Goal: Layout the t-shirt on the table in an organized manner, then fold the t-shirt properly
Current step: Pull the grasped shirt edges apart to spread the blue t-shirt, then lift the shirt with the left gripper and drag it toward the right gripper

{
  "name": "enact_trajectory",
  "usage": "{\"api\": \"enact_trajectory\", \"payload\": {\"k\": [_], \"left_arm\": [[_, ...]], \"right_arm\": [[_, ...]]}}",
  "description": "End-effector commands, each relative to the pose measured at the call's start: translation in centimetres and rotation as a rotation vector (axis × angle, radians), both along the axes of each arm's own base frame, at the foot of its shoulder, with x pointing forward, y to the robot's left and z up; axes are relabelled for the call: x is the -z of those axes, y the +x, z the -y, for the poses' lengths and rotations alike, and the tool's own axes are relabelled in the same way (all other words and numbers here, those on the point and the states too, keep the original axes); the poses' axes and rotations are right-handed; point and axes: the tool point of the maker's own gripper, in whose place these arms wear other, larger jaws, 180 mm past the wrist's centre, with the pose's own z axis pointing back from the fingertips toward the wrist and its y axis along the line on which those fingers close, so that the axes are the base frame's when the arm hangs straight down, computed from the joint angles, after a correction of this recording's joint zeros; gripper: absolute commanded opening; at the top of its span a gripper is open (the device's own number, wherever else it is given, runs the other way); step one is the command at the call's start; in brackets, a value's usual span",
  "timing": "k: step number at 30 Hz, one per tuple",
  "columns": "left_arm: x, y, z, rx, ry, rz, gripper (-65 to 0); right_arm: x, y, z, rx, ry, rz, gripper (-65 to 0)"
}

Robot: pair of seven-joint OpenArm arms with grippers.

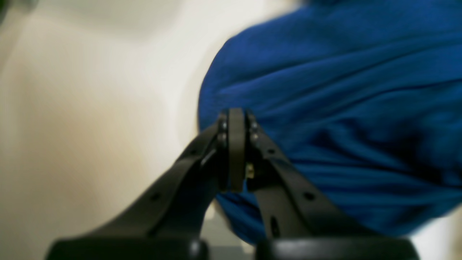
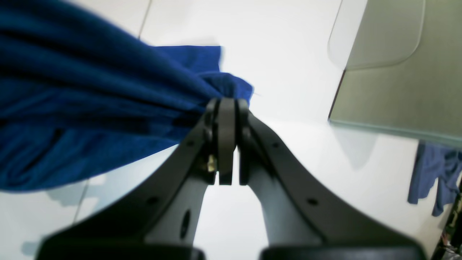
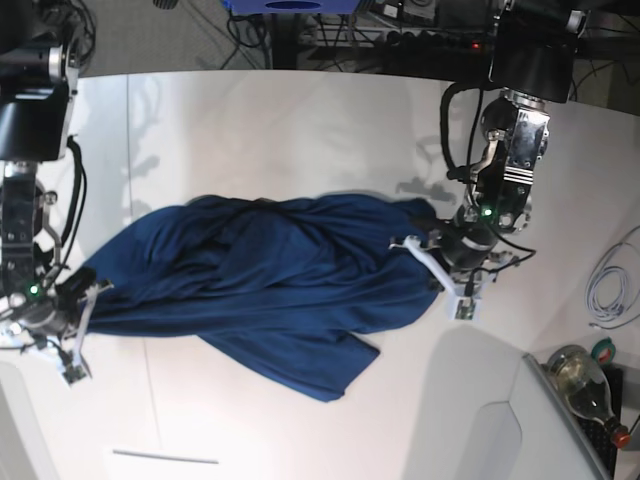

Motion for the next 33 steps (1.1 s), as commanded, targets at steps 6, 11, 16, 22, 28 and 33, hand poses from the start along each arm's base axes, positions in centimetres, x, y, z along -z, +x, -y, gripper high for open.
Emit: {"api": "enact_trajectory", "payload": {"k": [6,11,16,22,28,33], "left_arm": [[-1.1,-2.5,6.5,0.037,-0.141,0.018,-65.0],[4.9,-4.4,6.4,0.01,-0.083,-0.063,-65.0],[8.1,-6.0,3.6,0.013,0.026,-0.085,-65.0],[7.0,-6.7,-2.0,-0.075,0.08,-0.075,-65.0],[2.5,-5.8,-7.7,-0.163,0.144,0.039,-65.0],[-1.8,-4.5,-7.5,-0.185,0.13,0.076,-65.0]], "right_arm": [[-2.5,0.2,-0.2,-0.016,-0.012,0.09,-64.2],[-5.5,0.7,-1.4,-0.037,-0.018,0.178,-64.2],[-7.9,2.1,-1.6,-0.046,-0.021,0.243,-64.2],[-10.6,5.0,-2.6,-0.081,0.011,0.344,-64.2],[-9.7,7.8,-2.2,-0.074,0.059,0.328,-64.2],[-7.7,8.3,-2.1,-0.077,0.089,0.297,-64.2]]}}
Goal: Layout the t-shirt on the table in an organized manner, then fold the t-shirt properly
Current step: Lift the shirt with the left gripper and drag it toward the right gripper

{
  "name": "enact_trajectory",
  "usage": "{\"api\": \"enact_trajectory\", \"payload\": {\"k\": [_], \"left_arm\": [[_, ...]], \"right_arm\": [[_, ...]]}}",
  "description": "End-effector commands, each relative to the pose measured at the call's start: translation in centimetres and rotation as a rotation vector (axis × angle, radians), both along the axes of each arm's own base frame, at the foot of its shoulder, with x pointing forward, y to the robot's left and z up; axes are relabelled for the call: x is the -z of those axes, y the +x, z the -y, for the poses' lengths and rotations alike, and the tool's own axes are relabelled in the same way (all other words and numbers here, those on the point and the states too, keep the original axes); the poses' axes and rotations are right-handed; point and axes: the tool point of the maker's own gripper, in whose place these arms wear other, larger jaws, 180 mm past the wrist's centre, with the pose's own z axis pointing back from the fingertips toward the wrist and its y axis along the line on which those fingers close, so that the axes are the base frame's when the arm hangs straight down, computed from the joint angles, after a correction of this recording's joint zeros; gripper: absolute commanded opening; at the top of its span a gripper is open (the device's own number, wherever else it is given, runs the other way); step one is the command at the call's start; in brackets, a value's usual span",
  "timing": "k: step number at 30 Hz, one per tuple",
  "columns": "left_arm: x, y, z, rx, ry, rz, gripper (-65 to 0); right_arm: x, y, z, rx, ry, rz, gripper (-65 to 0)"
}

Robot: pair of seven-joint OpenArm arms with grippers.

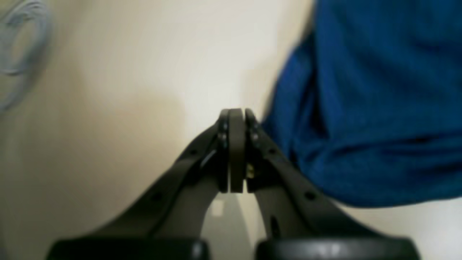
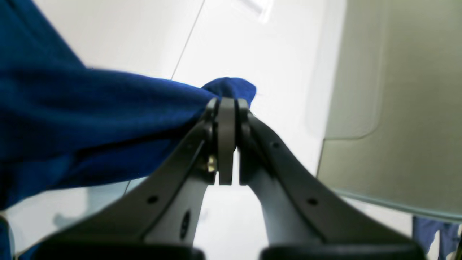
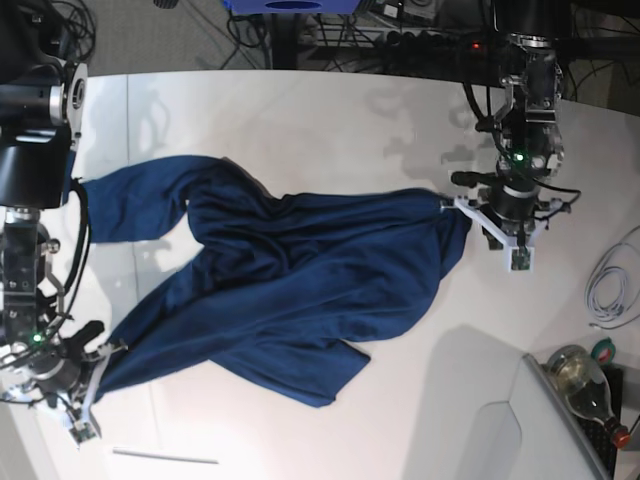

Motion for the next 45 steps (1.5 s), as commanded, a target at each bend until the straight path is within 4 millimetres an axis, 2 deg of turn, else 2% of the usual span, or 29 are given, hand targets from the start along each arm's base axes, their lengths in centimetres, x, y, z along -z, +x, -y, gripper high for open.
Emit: {"api": "enact_trajectory", "payload": {"k": [1,3,4,5,6,8,11,13,15,17,19,21,25,29,31,33,35,38,42,45], "left_arm": [[-2.3,1.3,1.5,0.02,-0.044,0.077,-65.0],[-3.1,1.8,5.6,0.055,-0.179,0.109,-65.0],[-3.3,2.1,8.2,0.089,-0.255,0.112,-65.0],[-2.8,2.0,11.4,0.138,-0.324,0.093,-65.0],[-2.6,2.3,15.3,0.21,-0.387,0.076,-65.0],[-1.0,1.6,21.9,0.339,-0.454,0.0,-65.0],[0.5,1.0,30.5,0.504,-0.494,-0.052,-65.0],[1.9,0.7,33.8,0.561,-0.494,-0.061,-65.0],[3.9,0.5,35.5,0.59,-0.468,-0.097,-65.0],[6.3,-0.1,35.0,0.601,-0.419,-0.158,-65.0],[7.2,-0.8,34.7,0.604,-0.404,-0.183,-65.0],[9.0,-2.4,31.6,0.586,-0.363,-0.233,-65.0],[10.0,-5.2,26.4,0.583,-0.298,-0.302,-65.0],[9.0,-6.4,20.1,0.52,-0.249,-0.315,-65.0],[7.6,-5.9,17.1,0.444,-0.244,-0.283,-65.0],[5.8,-4.9,13.9,0.366,-0.237,-0.234,-65.0],[4.1,-4.4,12.1,0.32,-0.236,-0.198,-65.0],[1.6,-3.7,11.7,0.307,-0.241,-0.159,-65.0],[-0.3,-3.5,13.5,0.336,-0.275,-0.138,-65.0],[-0.8,-3.1,14.9,0.332,-0.313,-0.118,-65.0]], "right_arm": [[-2.6,1.4,0.6,0.006,-0.004,0.076,-64.2],[-2.1,1.2,0.7,0.01,-0.001,0.063,-64.2],[-2.0,1.2,0.7,0.01,-0.001,0.06,-64.2],[-1.9,1.1,0.7,0.01,-0.001,0.058,-64.2],[-1.5,0.8,0.7,0.01,-0.002,0.049,-64.2],[-1.5,0.7,1.1,0.022,-0.007,0.054,-64.2],[-1.7,0.6,1.8,0.062,-0.009,0.069,-64.2],[-1.2,0.0,2.7,0.075,-0.025,0.057,-64.2],[-1.1,-0.1,3.1,0.078,-0.033,0.054,-64.2],[-1.0,-0.3,3.7,0.085,-0.043,0.048,-64.2],[-0.8,-0.5,4.7,0.097,-0.059,0.038,-64.2],[0.0,-0.8,6.1,0.119,-0.068,0.009,-64.2],[1.0,-1.0,8.7,0.211,-0.053,0.03,-64.2],[2.0,-1.7,10.5,0.269,-0.015,0.025,-64.2],[2.1,-2.2,11.4,0.303,-0.005,0.015,-64.2],[3.4,-4.1,12.7,0.359,-0.001,-0.04,-64.2],[4.5,-5.8,13.3,0.39,-0.004,-0.084,-64.2],[7.1,-8.7,12.9,0.396,-0.017,-0.155,-64.2],[10.0,-11.4,11.0,0.378,-0.002,-0.215,-64.2],[11.5,-12.2,10.1,0.378,0.021,-0.251,-63.5]]}}
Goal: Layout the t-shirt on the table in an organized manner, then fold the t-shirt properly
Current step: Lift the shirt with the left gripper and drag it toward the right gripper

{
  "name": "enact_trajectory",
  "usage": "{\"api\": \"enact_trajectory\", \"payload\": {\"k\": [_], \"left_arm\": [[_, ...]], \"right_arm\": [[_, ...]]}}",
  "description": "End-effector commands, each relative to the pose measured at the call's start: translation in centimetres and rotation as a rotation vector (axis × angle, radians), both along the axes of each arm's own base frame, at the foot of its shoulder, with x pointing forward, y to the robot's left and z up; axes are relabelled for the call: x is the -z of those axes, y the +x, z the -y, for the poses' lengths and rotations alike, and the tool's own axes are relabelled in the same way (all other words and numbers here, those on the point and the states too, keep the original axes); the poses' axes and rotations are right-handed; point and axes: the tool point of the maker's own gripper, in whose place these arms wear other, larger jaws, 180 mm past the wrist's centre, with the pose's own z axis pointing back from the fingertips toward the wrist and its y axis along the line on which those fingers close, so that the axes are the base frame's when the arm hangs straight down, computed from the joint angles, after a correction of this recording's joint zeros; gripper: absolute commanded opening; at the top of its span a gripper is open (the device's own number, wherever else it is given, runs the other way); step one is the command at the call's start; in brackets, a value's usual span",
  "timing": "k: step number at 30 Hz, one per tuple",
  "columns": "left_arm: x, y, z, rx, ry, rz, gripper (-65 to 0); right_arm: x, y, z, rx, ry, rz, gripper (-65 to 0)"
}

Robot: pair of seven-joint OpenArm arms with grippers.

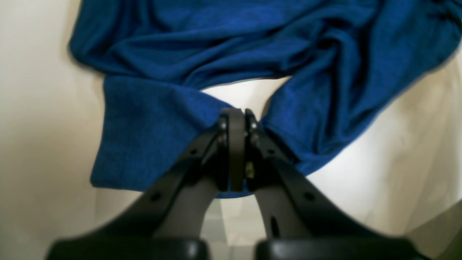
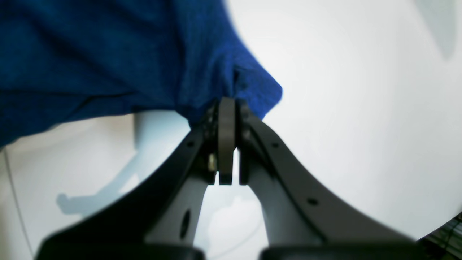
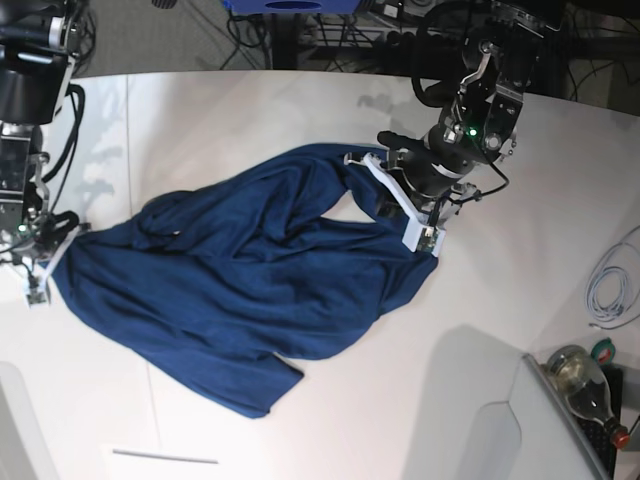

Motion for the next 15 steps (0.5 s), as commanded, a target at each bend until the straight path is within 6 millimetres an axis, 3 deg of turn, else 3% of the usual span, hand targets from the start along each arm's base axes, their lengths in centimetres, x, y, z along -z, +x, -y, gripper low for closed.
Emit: {"api": "enact_trajectory", "payload": {"k": [1,3,6,9,11,15], "left_arm": [[-1.2,1.0,0.5,0.001,-0.018,0.05,-65.0],[-1.3,1.3,0.5,-0.006,-0.018,0.054,-65.0],[-1.1,1.2,0.0,-0.013,-0.011,0.048,-65.0],[1.2,0.2,-0.9,-0.03,0.012,-0.015,-65.0],[3.2,-0.7,-2.0,-0.038,0.058,-0.065,-65.0],[5.7,-1.6,-3.9,-0.026,0.19,-0.041,-65.0]], "right_arm": [[-1.8,1.4,1.2,0.007,-0.029,0.053,-62.9],[-1.7,1.4,1.0,0.007,-0.027,0.052,-55.8],[-2.8,0.9,1.1,0.002,-0.054,0.061,-36.5],[-5.0,-0.1,-0.9,-0.037,-0.077,0.117,-20.6],[-5.5,-1.1,-3.8,-0.06,-0.041,0.151,-18.8],[-1.7,-2.6,-10.0,-0.132,0.119,0.074,-19.1]]}}
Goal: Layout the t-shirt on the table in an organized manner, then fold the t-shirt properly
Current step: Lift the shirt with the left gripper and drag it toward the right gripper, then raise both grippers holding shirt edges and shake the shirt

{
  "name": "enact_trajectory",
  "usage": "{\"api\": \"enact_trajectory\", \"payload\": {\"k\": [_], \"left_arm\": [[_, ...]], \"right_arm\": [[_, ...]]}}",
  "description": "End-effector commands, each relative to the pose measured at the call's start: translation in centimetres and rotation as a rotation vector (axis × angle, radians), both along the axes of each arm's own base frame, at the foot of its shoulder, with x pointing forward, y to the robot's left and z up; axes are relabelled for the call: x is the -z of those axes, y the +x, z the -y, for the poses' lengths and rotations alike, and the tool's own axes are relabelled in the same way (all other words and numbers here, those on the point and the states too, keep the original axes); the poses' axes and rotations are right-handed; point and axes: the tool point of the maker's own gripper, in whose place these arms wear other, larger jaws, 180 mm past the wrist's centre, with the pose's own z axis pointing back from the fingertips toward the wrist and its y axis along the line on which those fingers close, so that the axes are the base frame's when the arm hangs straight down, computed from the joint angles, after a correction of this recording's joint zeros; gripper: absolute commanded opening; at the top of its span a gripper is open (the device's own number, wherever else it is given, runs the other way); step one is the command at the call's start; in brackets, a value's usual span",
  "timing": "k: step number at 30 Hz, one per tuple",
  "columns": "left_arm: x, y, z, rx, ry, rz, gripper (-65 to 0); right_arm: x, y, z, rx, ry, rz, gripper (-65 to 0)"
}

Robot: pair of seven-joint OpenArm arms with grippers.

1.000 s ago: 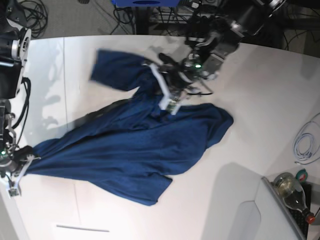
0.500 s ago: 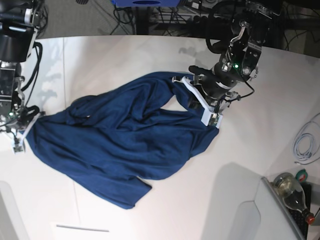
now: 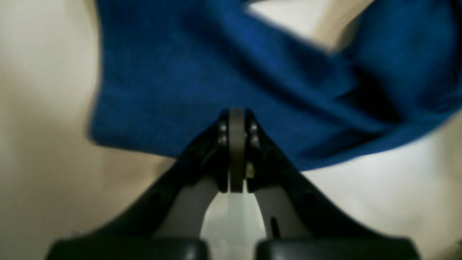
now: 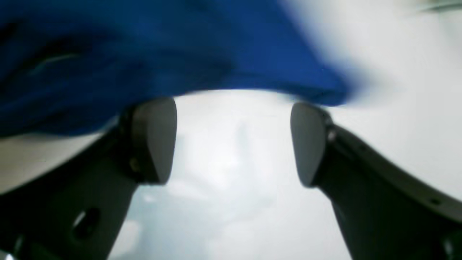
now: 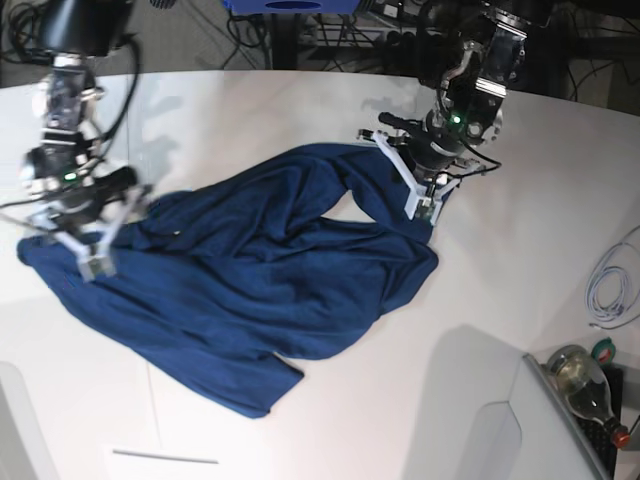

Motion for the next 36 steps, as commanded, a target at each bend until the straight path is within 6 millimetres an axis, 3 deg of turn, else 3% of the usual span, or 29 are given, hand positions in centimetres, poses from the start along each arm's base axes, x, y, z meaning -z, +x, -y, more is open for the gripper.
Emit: {"api": "enact_trajectory", "payload": {"k": [1,5,10,12,15,18,20,22,29,36], "left_arm": [[-0.3,0.4,-0.2,0.004,0.009,0.037,-65.0],[1.6,-1.1,-1.0,0.015,0.065,-0.003,-65.0],[3.7,-3.7,-1.8,0.015,0.091,-0.078,-65.0],[4.1,-4.9,-2.0,0.019,0.095,-0.098,-65.0],[4.2,-6.6,-1.9,0.025,0.091,-0.121,-65.0],[3.5,-8.1,-2.1,0.043,0.094,-0.122,-65.0],[2.6,-9.0,-1.6,0.058,0.084,-0.109,-65.0],[1.5,-9.3,-1.1,0.068,0.072,-0.09,-65.0],[-2.3,-9.3,0.8,0.098,0.022,-0.006,-65.0],[-2.4,-7.9,0.8,0.094,0.024,0.017,-65.0]], "right_arm": [[-1.1,1.4,0.8,0.005,-0.021,0.046,-19.1],[0.3,1.3,-2.0,-0.002,0.055,0.047,-19.1],[2.8,0.8,-3.2,-0.005,0.1,-0.015,-21.0],[3.1,0.6,-3.3,-0.008,0.105,-0.027,-31.4],[3.8,-0.7,-3.4,-0.018,0.106,-0.056,-65.0],[3.3,-2.4,-2.7,-0.019,0.078,-0.058,-61.2],[2.8,-3.7,-2.2,-0.017,0.053,-0.064,-65.0],[2.3,-4.9,-1.8,-0.018,0.034,-0.07,-64.4],[1.7,-7.9,0.1,-0.021,-0.034,-0.113,-64.2],[2.0,-8.7,0.3,-0.02,-0.038,-0.133,-64.2]]}}
